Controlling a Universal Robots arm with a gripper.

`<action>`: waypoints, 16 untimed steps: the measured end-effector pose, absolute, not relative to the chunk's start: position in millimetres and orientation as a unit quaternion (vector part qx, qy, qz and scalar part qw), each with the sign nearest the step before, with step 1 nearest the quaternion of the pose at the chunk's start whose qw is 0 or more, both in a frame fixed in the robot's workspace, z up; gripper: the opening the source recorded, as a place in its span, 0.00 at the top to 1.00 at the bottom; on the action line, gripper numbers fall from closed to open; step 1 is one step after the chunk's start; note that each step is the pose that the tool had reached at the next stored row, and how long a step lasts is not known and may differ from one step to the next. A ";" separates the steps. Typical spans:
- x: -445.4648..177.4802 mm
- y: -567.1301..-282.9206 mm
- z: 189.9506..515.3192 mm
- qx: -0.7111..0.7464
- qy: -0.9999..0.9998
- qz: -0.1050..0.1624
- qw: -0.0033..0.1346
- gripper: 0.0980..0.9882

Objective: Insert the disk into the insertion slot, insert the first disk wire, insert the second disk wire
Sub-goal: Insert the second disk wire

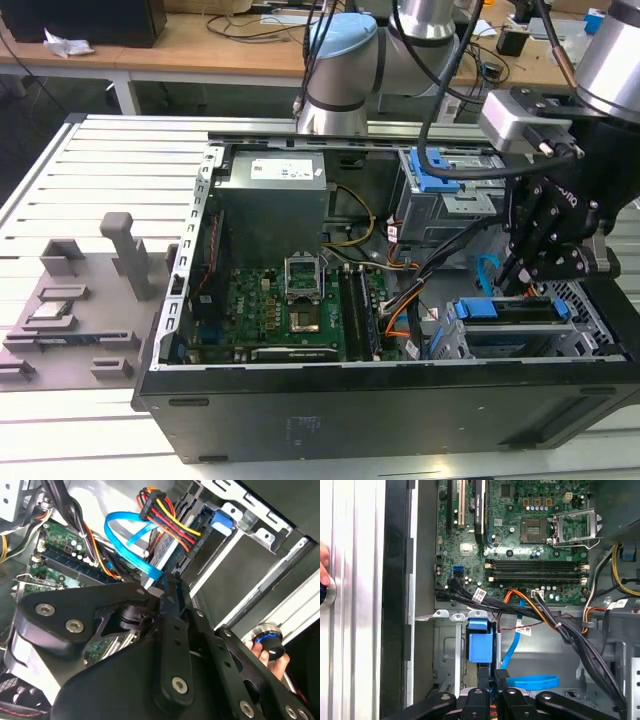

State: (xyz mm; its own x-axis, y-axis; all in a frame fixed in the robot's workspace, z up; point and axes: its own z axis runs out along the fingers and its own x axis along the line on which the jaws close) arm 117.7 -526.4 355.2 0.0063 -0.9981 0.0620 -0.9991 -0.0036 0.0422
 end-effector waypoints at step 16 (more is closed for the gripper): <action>129.0 -527.9 341.6 0.708 -0.705 0.007 0.037 0.93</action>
State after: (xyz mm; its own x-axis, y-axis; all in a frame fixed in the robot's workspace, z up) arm 129.0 -527.9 341.6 0.0061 -0.9981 0.0621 -0.9991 -0.0035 0.0423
